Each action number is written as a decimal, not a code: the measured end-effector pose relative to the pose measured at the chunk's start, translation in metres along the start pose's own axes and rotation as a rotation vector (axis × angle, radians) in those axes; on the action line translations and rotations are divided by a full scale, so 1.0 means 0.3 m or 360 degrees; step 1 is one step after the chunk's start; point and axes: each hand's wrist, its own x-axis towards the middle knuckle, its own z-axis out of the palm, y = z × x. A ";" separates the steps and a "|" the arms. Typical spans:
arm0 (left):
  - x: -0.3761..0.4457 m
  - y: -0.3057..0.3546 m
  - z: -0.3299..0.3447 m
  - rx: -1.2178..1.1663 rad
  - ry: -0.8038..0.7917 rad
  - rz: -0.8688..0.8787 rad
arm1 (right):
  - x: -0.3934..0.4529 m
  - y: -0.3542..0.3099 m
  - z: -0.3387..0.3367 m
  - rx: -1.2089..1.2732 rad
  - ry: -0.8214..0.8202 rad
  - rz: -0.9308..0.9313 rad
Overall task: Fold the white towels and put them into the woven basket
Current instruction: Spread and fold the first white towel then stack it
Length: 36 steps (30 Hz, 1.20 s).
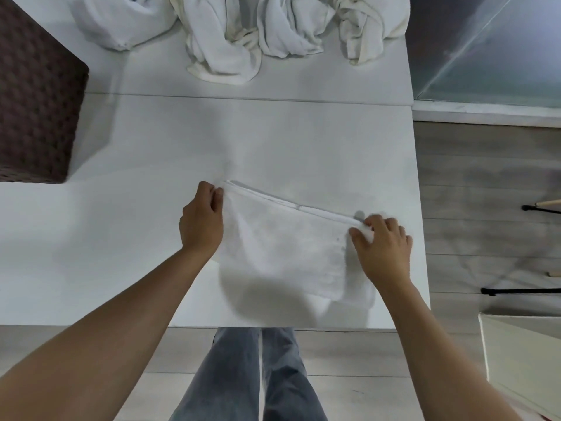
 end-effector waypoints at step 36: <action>-0.365 0.186 -0.158 -0.0152 -0.0197 0.0266 | -0.189 -0.156 0.042 0.0646 -0.0482 0.0132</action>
